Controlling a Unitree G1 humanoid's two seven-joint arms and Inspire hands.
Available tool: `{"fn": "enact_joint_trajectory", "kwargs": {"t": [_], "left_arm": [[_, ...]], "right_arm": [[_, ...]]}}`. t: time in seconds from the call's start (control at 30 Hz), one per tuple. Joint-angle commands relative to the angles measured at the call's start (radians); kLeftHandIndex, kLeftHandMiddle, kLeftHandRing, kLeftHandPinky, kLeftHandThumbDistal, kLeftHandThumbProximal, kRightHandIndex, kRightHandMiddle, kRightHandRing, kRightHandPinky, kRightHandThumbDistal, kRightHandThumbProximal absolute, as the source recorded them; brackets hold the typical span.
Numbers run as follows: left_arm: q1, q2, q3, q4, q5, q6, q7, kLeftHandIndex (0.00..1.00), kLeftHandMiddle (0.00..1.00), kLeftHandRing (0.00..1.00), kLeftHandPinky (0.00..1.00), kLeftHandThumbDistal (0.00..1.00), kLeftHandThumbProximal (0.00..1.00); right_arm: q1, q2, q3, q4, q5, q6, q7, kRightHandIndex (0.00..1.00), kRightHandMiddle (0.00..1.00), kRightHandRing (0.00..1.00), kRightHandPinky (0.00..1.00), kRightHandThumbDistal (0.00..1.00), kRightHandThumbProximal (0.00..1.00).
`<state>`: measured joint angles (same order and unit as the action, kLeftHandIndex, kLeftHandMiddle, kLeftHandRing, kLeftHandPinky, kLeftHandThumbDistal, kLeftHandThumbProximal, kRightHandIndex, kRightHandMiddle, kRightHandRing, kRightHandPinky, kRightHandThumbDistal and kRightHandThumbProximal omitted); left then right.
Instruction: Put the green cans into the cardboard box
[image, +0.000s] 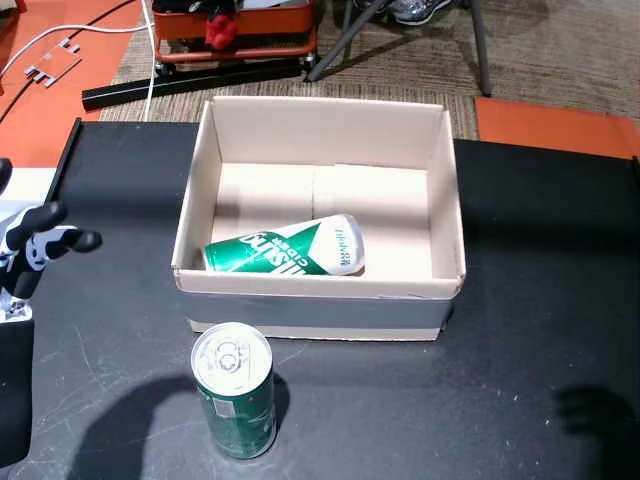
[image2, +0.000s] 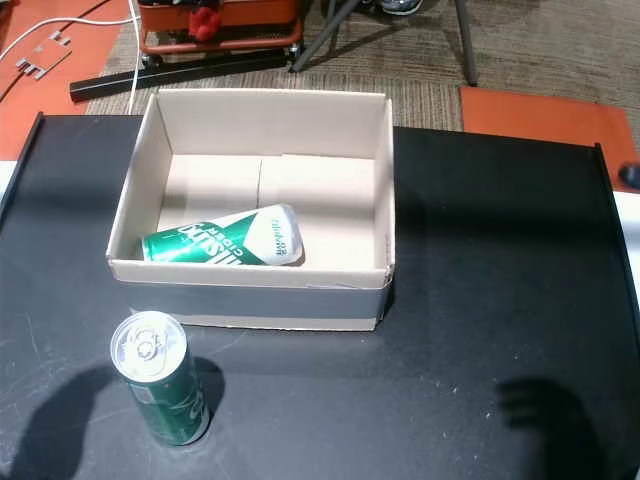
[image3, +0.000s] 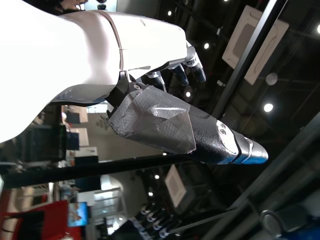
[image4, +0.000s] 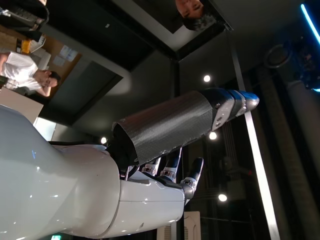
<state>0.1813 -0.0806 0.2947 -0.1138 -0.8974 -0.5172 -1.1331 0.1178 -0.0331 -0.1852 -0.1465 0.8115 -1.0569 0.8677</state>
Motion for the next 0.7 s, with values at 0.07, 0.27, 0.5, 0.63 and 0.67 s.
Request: {"fn": "enact_joint_trajectory", "kwargs": {"t": [0.07, 0.27, 0.5, 0.63, 0.67], "left_arm": [[-0.021, 0.032, 0.006, 0.057, -0.003, -0.009, -0.062, 0.67, 0.78, 0.89, 0.89, 1.0, 0.42], [-0.055, 0.086, -0.009, 0.112, 0.186, -0.102, -0.042, 0.65, 0.79, 0.87, 0.91, 1.0, 0.31], [-0.082, 0.133, -0.089, 0.164, 0.319, -0.14, 0.018, 0.67, 0.79, 0.88, 0.92, 1.0, 0.32], [-0.106, 0.126, -0.143, 0.196, 0.319, -0.167, 0.018, 0.69, 0.78, 0.86, 0.88, 1.0, 0.32], [-0.11, 0.122, -0.156, 0.2, 0.319, -0.177, 0.018, 0.69, 0.78, 0.86, 0.87, 1.0, 0.33]], "right_arm": [[0.006, -0.011, 0.003, -0.007, -0.002, 0.001, -0.003, 0.59, 0.62, 0.68, 0.81, 1.0, 0.59], [0.005, -0.012, 0.007, 0.001, -0.006, 0.012, -0.014, 0.59, 0.62, 0.68, 0.79, 1.0, 0.59], [-0.004, -0.011, 0.01, 0.007, -0.021, 0.011, -0.02, 0.57, 0.6, 0.64, 0.77, 1.0, 0.62], [-0.006, -0.015, 0.006, 0.016, -0.035, 0.007, -0.024, 0.56, 0.59, 0.62, 0.76, 1.0, 0.65], [-0.004, -0.014, 0.007, 0.016, -0.031, 0.009, -0.024, 0.55, 0.58, 0.62, 0.76, 1.0, 0.67]]}}
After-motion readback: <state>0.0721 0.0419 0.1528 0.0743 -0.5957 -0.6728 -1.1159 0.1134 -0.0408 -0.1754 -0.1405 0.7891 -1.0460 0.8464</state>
